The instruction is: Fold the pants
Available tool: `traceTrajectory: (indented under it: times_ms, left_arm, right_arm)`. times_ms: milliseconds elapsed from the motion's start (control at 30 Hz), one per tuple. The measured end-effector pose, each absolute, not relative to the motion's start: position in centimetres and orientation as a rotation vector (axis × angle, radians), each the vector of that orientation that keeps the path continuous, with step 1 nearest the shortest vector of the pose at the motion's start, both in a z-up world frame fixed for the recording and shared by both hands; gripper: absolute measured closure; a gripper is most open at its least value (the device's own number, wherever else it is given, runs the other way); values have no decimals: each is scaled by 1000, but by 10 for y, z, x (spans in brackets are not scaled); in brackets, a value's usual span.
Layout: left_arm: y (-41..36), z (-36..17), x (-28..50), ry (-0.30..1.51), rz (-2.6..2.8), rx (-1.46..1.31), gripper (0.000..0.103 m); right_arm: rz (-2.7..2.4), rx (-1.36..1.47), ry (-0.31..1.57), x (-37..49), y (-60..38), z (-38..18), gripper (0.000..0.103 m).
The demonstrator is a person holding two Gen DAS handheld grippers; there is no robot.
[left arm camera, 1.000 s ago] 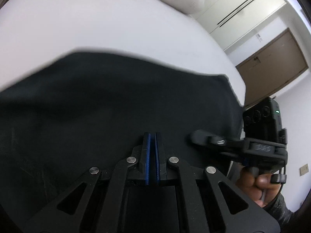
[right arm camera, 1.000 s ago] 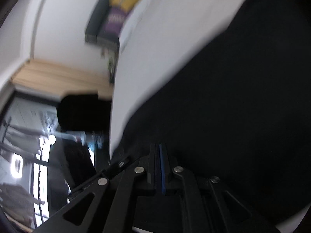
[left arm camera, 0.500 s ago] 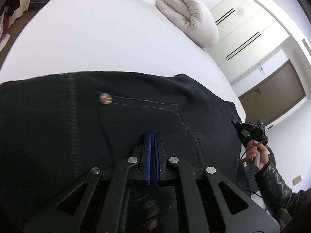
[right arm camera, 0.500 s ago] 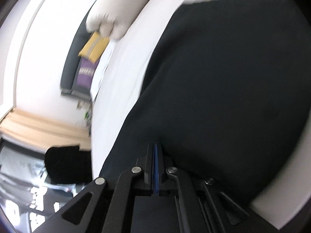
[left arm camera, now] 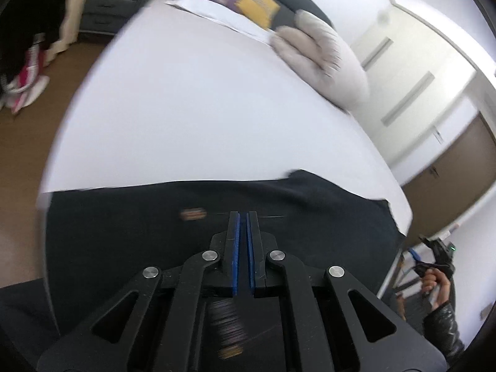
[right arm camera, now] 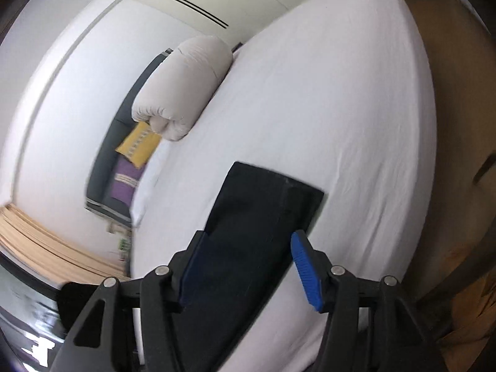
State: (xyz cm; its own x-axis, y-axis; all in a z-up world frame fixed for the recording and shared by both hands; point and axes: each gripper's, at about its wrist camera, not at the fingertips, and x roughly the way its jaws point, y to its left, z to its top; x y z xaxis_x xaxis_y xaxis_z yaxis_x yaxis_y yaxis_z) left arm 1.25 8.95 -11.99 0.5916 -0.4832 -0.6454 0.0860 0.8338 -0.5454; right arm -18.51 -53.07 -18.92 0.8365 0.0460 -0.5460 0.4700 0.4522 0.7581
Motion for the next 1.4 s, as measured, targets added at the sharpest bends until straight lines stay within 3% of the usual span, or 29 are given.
traceTrajectory:
  times_ms: [367, 533, 800, 900, 967, 1067, 1400]
  left_arm:
    - [-89, -159, 51, 1112, -588, -373, 100]
    - [-65, -173, 39, 1141, -602, -464, 100]
    - [-41, -193, 36, 1137, -607, -514, 100]
    - [-49, -194, 36, 1133, -608, -516, 100]
    - [-47, -193, 35, 1129, -609, -514, 100]
    - [-43, -191, 33, 1124, -613, -516, 100]
    - [-56, -183, 34, 1115, -614, -514, 100]
  right_arm:
    - [-259, 1378, 496, -173, -584, -233, 44]
    - [-193, 1441, 436, -163, -601, -242, 45]
    - [-125, 1446, 434, -143, -607, -243, 56]
    - [-127, 1440, 446, -131, -608, -244, 64]
    - [-136, 1433, 465, -127, -610, -246, 79]
    - [-150, 1429, 493, -124, -612, -251, 90]
    - [-230, 1165, 586, -112, -585, -209, 92]
